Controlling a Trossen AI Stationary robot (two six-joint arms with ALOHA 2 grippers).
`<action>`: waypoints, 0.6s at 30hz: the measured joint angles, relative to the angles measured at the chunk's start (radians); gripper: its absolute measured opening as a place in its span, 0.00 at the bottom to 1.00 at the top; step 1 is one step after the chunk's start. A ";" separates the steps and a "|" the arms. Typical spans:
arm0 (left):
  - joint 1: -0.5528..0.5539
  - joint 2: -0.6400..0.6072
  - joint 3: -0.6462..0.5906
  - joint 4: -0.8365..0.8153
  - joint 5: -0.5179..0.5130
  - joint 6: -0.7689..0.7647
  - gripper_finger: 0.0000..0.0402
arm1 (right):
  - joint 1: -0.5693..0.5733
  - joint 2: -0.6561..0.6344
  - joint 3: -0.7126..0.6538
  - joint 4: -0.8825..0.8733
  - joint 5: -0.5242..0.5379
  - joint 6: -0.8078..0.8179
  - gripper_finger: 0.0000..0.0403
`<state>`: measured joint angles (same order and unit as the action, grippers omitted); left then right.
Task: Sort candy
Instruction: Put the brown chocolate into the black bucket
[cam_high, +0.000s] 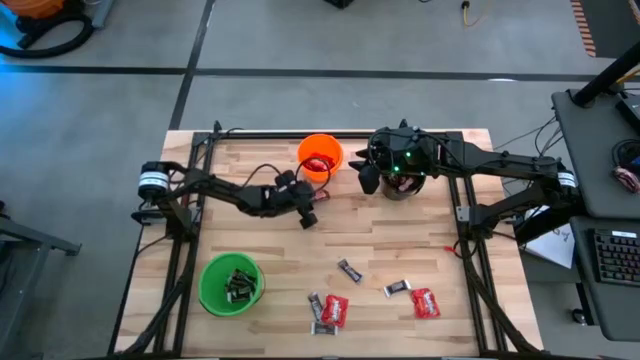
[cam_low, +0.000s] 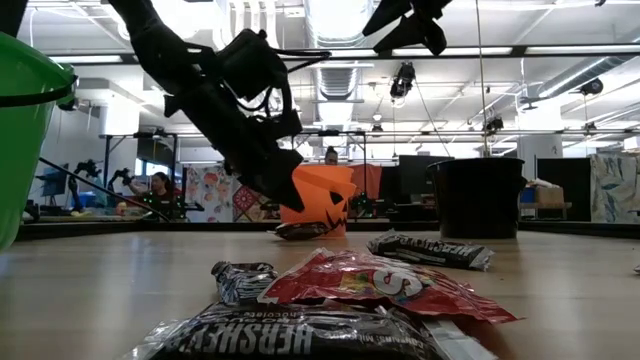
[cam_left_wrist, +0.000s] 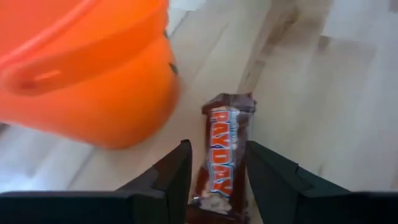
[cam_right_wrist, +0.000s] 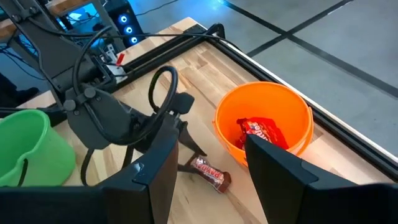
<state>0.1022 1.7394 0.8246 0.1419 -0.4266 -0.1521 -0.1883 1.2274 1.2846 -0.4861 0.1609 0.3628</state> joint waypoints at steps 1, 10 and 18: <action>0.005 0.000 0.000 0.002 0.022 -0.011 0.35 | 0.000 0.000 0.000 0.000 0.000 0.000 0.45; 0.041 0.043 -0.001 0.004 0.115 -0.022 0.45 | 0.000 0.000 0.000 0.000 0.000 0.001 0.45; 0.051 0.074 -0.002 0.019 0.161 -0.021 0.37 | 0.000 0.000 0.000 -0.002 0.000 0.003 0.45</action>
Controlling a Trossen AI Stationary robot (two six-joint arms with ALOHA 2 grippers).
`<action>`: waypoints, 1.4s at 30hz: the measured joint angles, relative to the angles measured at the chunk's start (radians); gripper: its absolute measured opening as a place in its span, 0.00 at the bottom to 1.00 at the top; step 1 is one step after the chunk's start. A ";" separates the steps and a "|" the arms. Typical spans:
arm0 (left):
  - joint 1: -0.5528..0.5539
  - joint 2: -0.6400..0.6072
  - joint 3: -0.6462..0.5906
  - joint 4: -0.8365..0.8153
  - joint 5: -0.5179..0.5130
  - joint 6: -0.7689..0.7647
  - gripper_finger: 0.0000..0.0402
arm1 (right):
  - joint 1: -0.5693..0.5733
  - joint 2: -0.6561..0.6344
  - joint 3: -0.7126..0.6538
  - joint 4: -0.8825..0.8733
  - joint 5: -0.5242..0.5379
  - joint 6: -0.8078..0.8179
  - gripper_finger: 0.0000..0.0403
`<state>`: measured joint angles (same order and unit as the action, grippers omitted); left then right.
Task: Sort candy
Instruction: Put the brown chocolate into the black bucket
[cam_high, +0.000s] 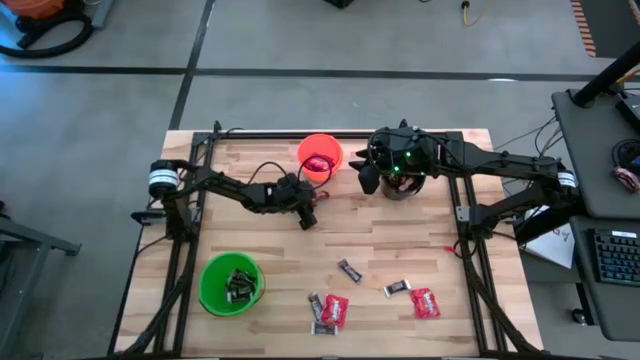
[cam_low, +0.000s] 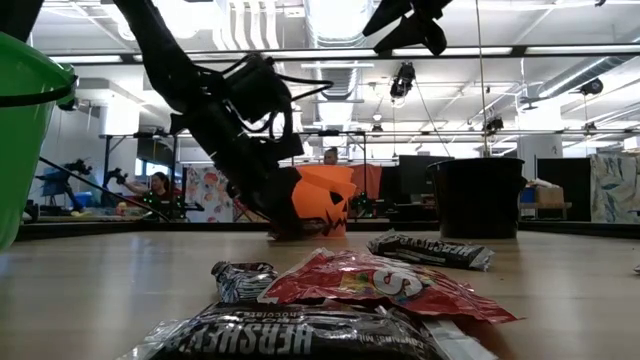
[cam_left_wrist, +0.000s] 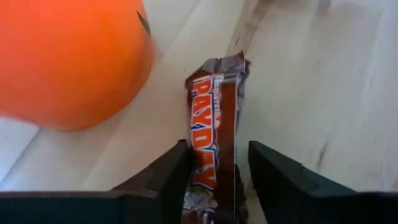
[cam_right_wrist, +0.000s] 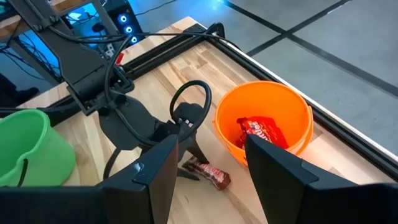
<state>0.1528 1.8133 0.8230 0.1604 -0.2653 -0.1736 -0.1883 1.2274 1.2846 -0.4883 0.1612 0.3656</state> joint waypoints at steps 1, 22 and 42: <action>0.000 0.000 0.000 -0.003 0.000 0.001 0.34 | 0.000 0.000 0.000 -0.001 0.000 0.000 0.45; -0.005 -0.357 0.030 -0.025 0.232 -0.021 0.11 | 0.030 -0.006 0.035 0.076 -0.168 -0.091 0.45; -0.114 -0.631 0.178 0.037 0.365 -0.055 0.11 | 0.121 0.118 0.034 0.615 -0.381 -0.185 0.45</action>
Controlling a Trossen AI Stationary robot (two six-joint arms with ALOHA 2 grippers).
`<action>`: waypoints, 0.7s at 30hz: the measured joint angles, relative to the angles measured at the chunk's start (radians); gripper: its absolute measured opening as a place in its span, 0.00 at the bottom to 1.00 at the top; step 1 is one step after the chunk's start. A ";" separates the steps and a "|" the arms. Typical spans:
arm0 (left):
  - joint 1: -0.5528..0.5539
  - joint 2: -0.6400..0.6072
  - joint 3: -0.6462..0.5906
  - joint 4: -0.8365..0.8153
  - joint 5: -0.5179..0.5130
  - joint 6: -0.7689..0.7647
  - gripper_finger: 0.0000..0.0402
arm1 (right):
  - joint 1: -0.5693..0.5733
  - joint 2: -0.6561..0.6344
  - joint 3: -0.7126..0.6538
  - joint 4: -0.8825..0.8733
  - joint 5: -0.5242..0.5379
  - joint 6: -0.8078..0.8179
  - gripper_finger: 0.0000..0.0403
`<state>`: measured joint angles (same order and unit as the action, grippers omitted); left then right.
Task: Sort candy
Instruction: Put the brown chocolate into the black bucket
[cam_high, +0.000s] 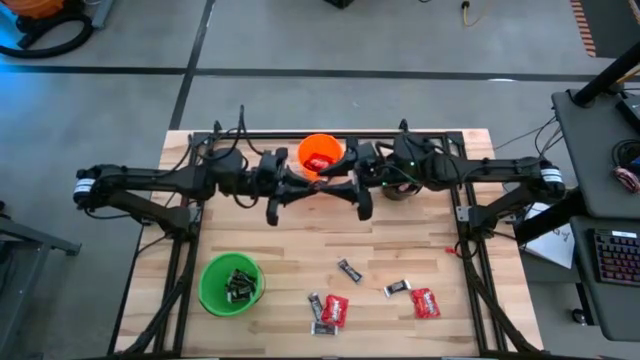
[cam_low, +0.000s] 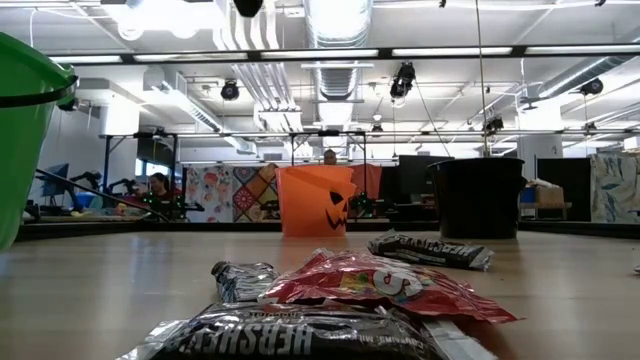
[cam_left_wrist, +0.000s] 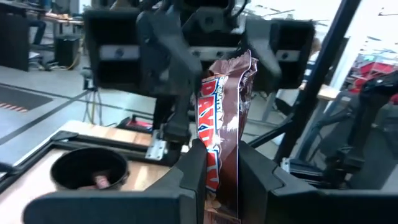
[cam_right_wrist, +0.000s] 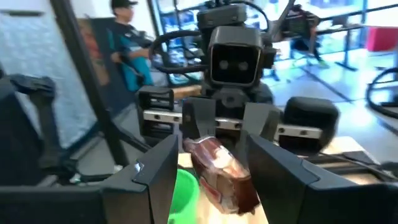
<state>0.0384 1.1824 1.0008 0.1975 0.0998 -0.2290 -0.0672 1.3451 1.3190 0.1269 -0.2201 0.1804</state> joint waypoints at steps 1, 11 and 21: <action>-0.007 0.002 0.007 0.003 -0.001 0.000 0.11 | 0.002 0.008 0.000 0.012 -0.016 0.006 0.45; -0.023 0.000 0.027 0.009 0.003 -0.001 0.11 | 0.017 0.032 -0.002 0.088 -0.042 -0.007 0.24; -0.023 0.005 0.022 0.009 0.002 -0.043 0.18 | 0.016 0.031 -0.002 0.079 -0.046 0.015 0.17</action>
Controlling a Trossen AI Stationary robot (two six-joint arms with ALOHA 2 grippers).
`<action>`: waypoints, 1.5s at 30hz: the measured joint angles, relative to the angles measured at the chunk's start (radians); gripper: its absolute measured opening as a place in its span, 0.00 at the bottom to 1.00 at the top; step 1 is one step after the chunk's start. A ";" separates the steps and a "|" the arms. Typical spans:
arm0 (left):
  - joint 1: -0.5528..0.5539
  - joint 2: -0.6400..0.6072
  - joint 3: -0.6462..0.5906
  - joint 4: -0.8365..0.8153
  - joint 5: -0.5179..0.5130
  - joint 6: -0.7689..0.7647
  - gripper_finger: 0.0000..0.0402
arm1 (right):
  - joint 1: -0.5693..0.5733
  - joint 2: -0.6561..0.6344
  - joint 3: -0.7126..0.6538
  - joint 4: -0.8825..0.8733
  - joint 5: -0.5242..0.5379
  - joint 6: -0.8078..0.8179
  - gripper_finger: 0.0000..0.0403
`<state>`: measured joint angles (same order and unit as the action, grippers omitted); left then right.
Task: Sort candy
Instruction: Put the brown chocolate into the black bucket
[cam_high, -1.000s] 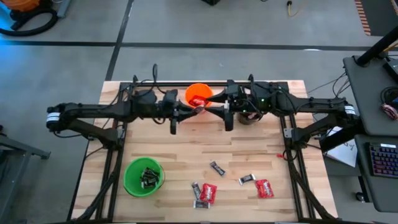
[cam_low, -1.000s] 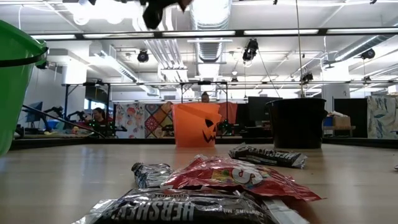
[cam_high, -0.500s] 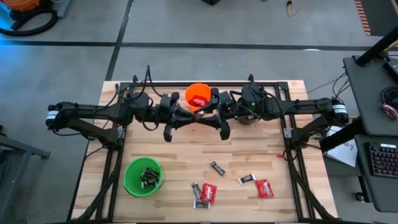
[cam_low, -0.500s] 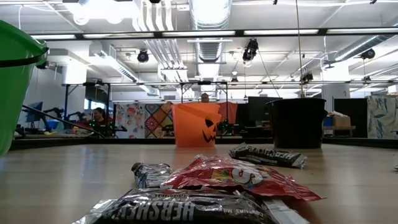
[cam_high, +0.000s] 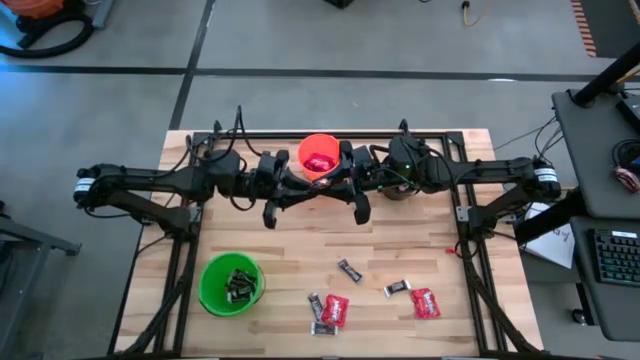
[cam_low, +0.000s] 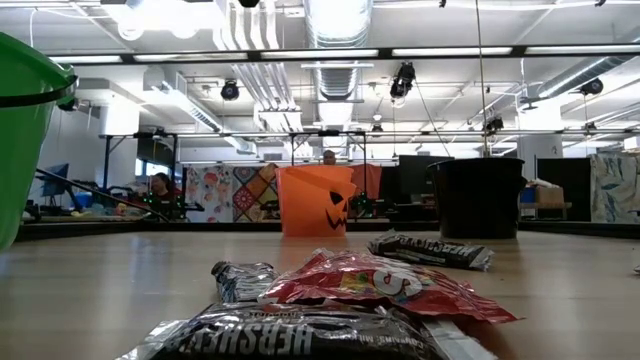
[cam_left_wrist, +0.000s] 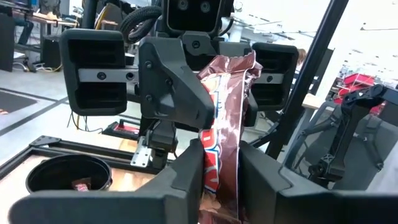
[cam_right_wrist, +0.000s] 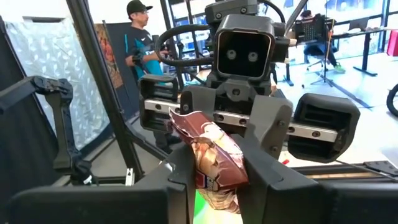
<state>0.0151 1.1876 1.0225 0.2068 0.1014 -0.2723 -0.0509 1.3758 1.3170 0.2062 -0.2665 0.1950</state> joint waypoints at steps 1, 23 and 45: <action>0.000 -0.001 0.000 -0.002 -0.003 -0.003 0.20 | 0.000 0.000 0.000 0.000 0.000 0.001 0.17; 0.003 -0.092 -0.004 -0.459 -0.033 -0.036 0.53 | -0.022 -0.014 0.006 -0.198 0.001 0.088 0.15; 0.005 -0.096 -0.004 -0.667 -0.226 -0.104 0.52 | -0.095 -0.014 0.127 -0.970 0.491 0.132 0.16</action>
<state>0.0199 1.0916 1.0187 -0.4603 -0.1246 -0.3767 -0.1456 1.3613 1.4438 -0.7639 0.2249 0.3270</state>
